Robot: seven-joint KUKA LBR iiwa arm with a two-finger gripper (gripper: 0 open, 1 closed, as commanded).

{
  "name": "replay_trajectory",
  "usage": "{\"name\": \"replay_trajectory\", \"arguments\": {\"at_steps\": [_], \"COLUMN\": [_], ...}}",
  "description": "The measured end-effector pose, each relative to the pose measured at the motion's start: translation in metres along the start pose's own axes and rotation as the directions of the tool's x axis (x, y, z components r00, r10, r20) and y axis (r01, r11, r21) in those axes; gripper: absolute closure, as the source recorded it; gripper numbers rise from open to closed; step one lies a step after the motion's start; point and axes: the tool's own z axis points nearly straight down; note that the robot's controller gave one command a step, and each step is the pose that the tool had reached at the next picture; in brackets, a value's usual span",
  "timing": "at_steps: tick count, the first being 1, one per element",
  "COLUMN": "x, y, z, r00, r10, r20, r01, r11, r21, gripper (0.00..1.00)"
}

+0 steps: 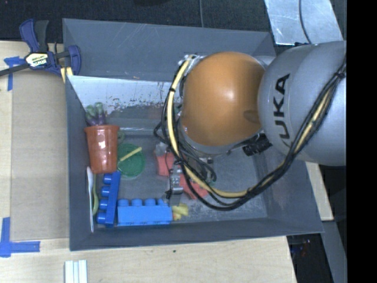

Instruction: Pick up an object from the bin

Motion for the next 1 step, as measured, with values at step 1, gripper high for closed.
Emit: {"name": "replay_trajectory", "arguments": {"at_steps": [1], "x": [-0.0016], "y": [-0.0009], "z": [-0.0047], "r00": [1.000], "r10": [0.004], "r20": [0.008], "r01": [-0.004], "r11": [1.000], "r21": [-0.003], "gripper": [0.00]}}
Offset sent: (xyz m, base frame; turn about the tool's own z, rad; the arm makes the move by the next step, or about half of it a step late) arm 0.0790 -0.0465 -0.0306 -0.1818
